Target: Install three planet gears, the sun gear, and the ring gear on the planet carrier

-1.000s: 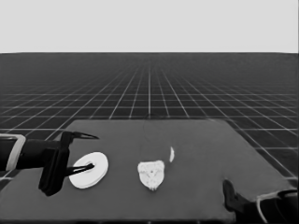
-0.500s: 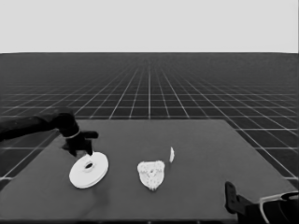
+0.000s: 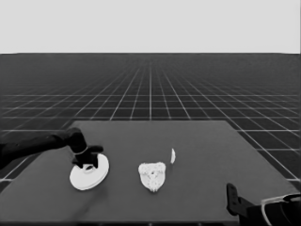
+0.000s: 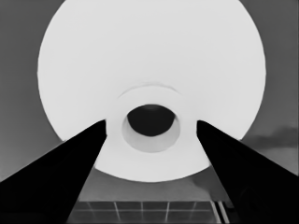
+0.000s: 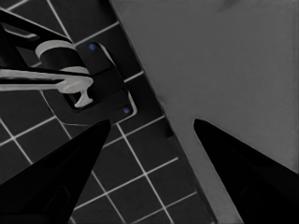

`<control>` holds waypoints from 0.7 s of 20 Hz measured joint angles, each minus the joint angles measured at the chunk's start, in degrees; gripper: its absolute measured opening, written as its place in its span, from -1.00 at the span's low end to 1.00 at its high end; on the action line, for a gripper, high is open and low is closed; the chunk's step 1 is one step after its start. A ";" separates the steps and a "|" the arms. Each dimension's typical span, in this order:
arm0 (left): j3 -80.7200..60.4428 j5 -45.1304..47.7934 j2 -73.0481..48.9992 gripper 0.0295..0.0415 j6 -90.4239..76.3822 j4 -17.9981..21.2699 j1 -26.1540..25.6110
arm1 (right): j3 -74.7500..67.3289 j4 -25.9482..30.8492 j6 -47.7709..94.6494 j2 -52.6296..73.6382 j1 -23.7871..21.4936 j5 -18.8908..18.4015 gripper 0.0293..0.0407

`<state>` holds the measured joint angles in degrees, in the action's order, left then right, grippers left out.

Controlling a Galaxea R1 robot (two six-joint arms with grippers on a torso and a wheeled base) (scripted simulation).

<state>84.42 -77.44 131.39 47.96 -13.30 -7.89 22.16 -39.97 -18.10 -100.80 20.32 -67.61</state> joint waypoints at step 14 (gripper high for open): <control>-5.24 -5.36 -2.60 -0.12 1.60 5.11 7.11 | 0.00 0.00 0.00 0.00 0.00 0.00 0.61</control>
<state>79.18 -82.80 128.79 49.56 -8.19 -0.78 22.16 -39.97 -18.10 -100.80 20.32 -67.61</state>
